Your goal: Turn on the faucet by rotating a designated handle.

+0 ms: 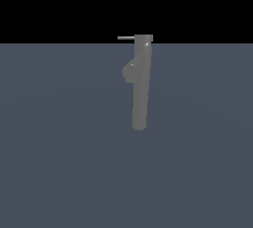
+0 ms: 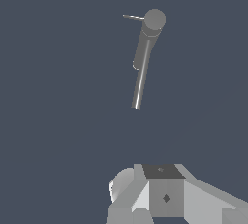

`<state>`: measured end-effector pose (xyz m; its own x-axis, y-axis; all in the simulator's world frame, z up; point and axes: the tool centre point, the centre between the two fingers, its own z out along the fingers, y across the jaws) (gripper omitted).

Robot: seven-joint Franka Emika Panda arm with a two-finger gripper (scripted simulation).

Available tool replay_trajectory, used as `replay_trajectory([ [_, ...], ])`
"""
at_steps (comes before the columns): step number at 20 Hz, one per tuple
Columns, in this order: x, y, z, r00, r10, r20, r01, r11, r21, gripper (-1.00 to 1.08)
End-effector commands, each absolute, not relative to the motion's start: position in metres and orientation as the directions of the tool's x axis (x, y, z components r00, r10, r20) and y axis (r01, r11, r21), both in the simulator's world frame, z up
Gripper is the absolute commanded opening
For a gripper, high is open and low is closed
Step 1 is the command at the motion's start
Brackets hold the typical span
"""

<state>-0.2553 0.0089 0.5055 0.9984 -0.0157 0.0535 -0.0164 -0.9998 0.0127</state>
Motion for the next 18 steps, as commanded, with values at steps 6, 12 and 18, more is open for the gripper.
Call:
replay_trajectory([
  [6,-0.25,0.009,0.501,0.998,-0.02,0.052,-0.02,-1.0,0.012,-1.0],
  [12,-0.228,0.01,0.486,0.998,-0.034,0.049,-0.035,-0.999,0.011,-1.0],
  [18,-0.193,0.01,0.46,0.997,-0.059,0.042,-0.059,-0.998,0.008,-1.0],
])
